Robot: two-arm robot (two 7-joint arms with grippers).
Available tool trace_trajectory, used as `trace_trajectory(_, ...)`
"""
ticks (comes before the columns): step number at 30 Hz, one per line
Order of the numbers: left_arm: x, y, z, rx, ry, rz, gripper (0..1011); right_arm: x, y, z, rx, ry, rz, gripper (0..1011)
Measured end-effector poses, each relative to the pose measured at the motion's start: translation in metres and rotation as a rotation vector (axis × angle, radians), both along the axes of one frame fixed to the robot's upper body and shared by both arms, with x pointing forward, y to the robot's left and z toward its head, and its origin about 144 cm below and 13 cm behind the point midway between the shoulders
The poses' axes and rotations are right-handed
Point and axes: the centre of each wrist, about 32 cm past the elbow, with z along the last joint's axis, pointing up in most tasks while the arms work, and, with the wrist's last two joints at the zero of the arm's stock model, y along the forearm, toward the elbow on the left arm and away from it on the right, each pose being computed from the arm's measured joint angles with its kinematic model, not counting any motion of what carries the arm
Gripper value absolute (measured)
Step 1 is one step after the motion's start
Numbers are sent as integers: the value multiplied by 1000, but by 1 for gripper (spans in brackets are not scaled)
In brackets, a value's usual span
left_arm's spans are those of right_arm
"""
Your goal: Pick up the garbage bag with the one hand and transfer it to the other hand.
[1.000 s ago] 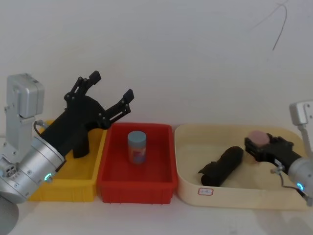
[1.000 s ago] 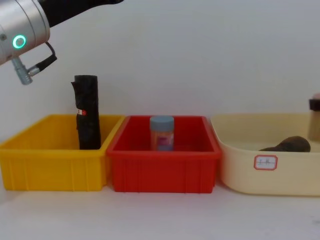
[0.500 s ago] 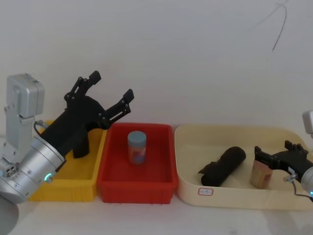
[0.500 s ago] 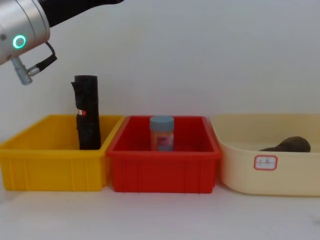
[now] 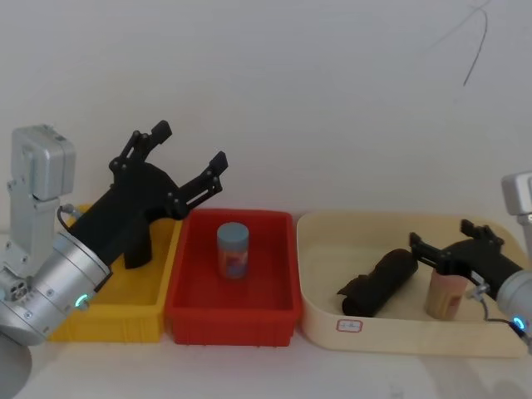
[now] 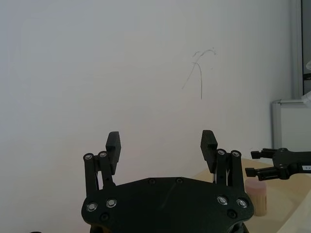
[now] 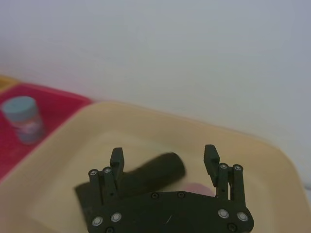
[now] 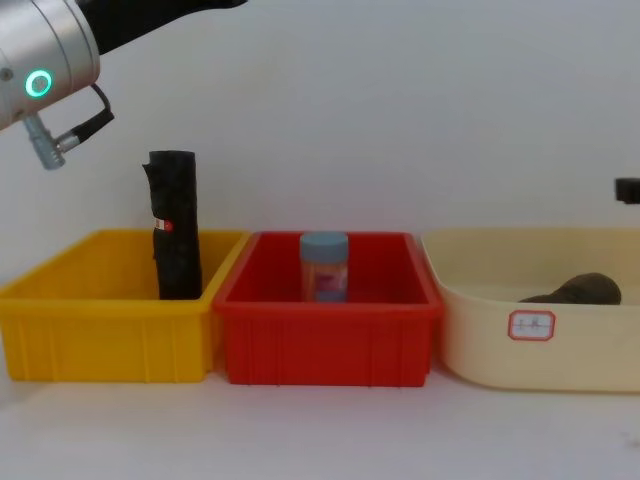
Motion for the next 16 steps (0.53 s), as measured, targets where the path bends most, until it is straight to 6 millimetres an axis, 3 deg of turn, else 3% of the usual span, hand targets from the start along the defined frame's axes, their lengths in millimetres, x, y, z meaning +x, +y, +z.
trace_trajectory(16, 0, 0, 0, 0, 0, 0, 1001, -12, 43, 8, 33, -27, 174, 999)
